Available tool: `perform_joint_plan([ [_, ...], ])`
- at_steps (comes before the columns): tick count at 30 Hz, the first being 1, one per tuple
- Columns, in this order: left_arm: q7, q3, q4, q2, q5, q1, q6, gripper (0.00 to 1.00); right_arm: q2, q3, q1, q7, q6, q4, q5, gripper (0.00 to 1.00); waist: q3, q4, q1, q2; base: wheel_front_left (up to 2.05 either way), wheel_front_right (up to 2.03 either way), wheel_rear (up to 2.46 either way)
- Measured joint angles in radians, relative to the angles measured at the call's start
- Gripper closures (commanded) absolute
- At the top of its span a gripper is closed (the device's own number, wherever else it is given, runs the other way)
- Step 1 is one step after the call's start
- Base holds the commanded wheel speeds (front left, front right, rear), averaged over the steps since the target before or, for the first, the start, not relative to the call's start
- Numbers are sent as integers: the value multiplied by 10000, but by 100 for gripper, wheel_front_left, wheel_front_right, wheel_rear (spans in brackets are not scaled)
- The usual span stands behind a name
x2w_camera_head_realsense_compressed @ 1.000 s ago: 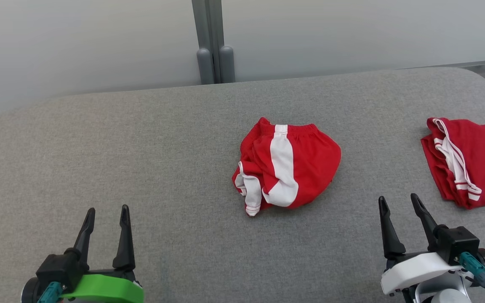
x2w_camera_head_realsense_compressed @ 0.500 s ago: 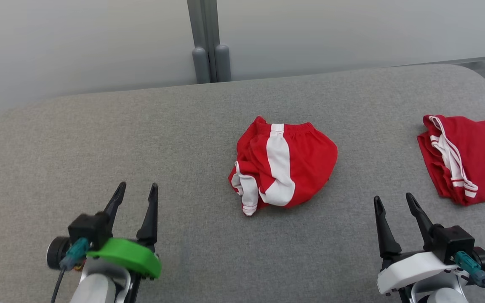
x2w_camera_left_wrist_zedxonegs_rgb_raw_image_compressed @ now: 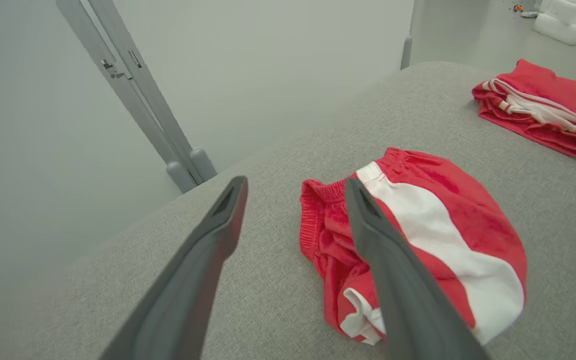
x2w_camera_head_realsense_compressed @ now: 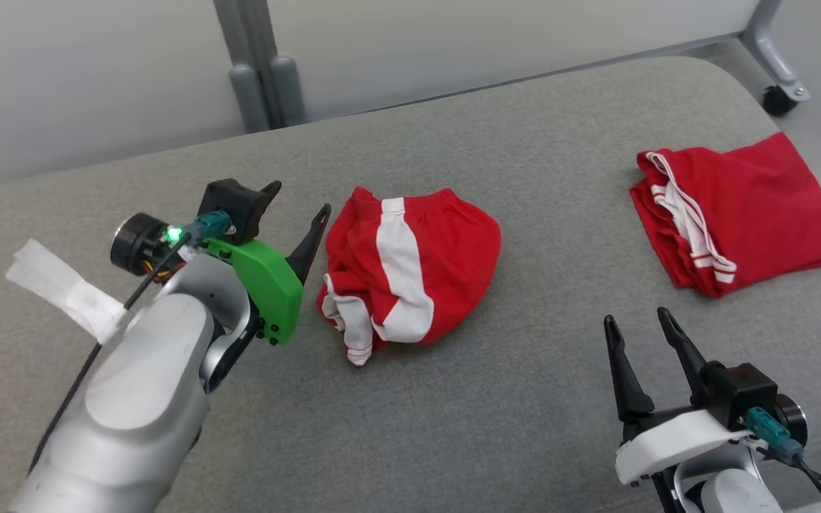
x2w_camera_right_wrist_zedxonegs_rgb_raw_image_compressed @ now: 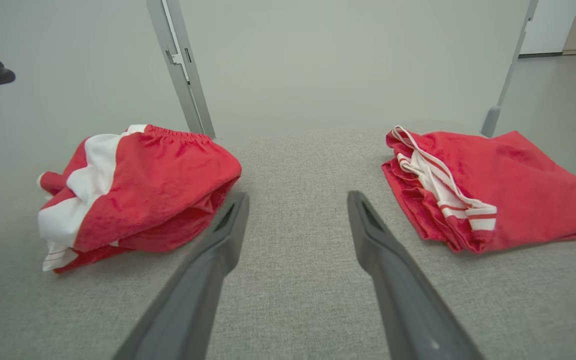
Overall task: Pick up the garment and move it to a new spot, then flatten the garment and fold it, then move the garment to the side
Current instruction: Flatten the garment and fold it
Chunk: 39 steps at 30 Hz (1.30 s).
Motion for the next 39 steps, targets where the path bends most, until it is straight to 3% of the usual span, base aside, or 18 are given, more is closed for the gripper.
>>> perform_joint_plan([
  [8,696,-2374,458,899,-861,-1629,0,0,0,-44,-99,0,0,-40,86,0,436,-1343,0,0,0,0,0],
  [15,1032,-4309,1028,1331,-1390,-2696,0,0,0,59,-267,0,0,-153,253,0,1058,-2145,0,0,0,0,0],
  [27,1544,-5639,2391,1237,-2704,-3592,-25,0,4,140,-389,0,0,-259,295,0,1924,-2615,0,0,0,0,0],
  [28,1693,-5731,2508,1198,-2811,-3592,-25,35,6,144,-390,0,0,-261,293,0,1941,-2602,1,0,0,0,0],
  [29,1804,-5768,2600,1156,-2984,-3591,-25,95,6,146,-391,0,0,-261,293,0,1947,-2585,0,0,0,0,0],
  [30,1944,-5810,2669,1106,-3154,-3592,-25,100,6,146,-392,0,0,-263,290,0,1950,-2562,0,0,0,0,0],
  [35,2174,-6092,2786,911,-3580,-3644,-25,100,6,157,-399,0,0,-259,280,0,1930,-2442,1,0,0,0,0],
  [39,1306,-5831,2771,669,-3835,-3811,-25,100,8,123,-399,0,0,-253,247,0,1852,-2309,0,0,0,0,0],
])
